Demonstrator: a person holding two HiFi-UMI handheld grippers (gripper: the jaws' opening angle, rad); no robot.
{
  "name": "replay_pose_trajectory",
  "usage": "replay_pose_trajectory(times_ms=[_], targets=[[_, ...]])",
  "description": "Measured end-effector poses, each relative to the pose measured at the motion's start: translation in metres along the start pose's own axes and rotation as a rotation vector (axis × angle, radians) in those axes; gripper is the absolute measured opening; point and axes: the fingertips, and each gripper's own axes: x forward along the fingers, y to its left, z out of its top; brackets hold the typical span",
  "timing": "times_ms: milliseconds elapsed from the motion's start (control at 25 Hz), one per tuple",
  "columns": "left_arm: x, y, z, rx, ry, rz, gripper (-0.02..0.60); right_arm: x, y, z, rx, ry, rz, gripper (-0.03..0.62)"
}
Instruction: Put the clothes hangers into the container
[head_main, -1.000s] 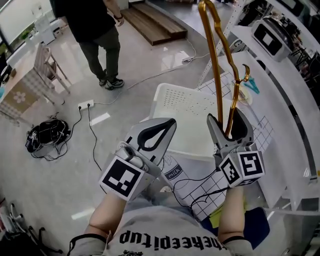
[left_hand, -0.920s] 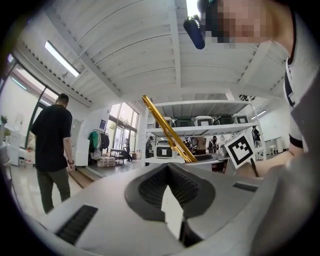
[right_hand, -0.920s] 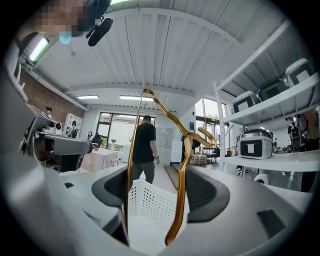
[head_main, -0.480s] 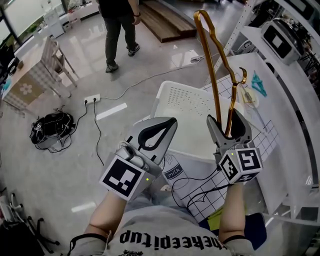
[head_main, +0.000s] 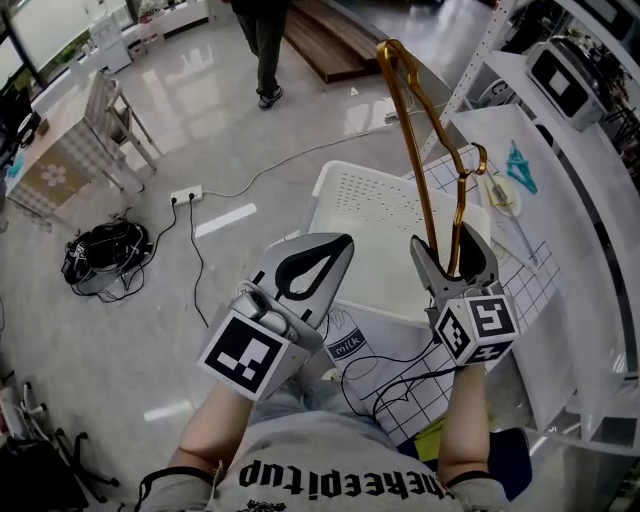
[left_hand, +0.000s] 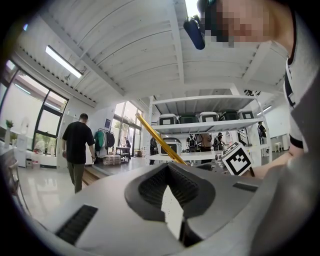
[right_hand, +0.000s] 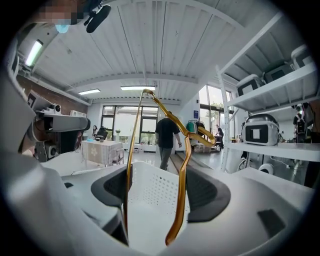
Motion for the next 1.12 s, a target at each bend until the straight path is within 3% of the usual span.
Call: replay_pose_trajectory(times_ms=[1120], targets=[[0.001,0.003,-0.001,0.0,0.005,0.013,0.014,0.003,0.0,-0.018,0.05,0.098,0.009,0.375]])
